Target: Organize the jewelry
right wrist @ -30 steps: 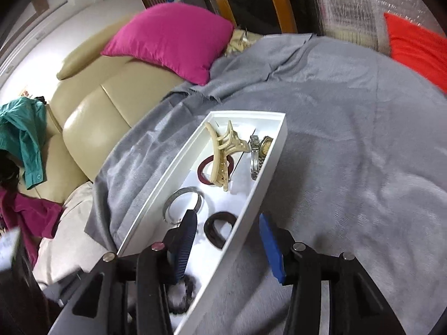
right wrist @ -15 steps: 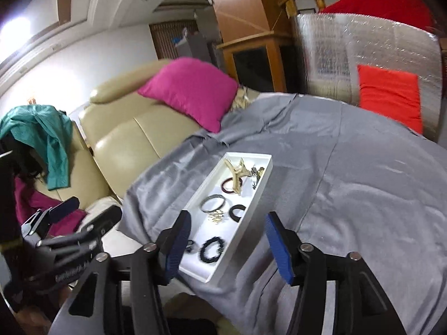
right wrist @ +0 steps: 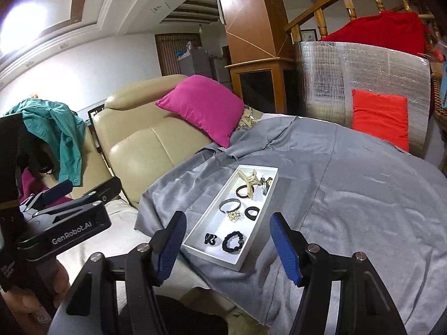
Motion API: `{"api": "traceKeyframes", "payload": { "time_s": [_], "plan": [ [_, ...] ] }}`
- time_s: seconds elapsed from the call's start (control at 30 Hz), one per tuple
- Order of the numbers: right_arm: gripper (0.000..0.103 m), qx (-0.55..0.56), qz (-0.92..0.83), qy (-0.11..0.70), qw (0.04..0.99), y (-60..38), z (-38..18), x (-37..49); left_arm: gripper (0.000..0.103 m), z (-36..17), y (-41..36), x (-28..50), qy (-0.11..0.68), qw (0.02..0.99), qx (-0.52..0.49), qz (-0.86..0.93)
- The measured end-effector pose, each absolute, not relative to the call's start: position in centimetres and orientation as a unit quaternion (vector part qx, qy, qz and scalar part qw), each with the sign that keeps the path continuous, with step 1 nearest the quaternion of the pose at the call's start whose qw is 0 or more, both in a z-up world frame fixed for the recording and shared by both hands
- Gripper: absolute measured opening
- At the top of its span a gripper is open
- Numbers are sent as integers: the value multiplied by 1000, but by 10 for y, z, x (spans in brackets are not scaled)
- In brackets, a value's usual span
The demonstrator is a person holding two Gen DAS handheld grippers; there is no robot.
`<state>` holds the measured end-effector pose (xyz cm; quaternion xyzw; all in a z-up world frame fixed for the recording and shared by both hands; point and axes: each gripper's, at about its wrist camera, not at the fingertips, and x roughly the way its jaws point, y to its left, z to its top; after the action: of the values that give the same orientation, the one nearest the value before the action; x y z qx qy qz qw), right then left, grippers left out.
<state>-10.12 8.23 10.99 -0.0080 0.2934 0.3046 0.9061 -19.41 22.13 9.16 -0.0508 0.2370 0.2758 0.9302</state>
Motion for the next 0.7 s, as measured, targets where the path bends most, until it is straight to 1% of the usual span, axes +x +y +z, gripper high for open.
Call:
{"api": "traceKeyframes", "payload": {
  "time_s": [0.27,0.5,0.7],
  "plan": [
    [66,-4,307,291,906,79,113,-104,103,94,218,-200,229,930,-53,283],
    [66,8,303,289,908,74,113,-104,103,91,210,-197,244,915,-23,321],
    [66,11,300,291,908,71,112,-103,103,89,213,-196,258,915,-39,309]
  ]
}}
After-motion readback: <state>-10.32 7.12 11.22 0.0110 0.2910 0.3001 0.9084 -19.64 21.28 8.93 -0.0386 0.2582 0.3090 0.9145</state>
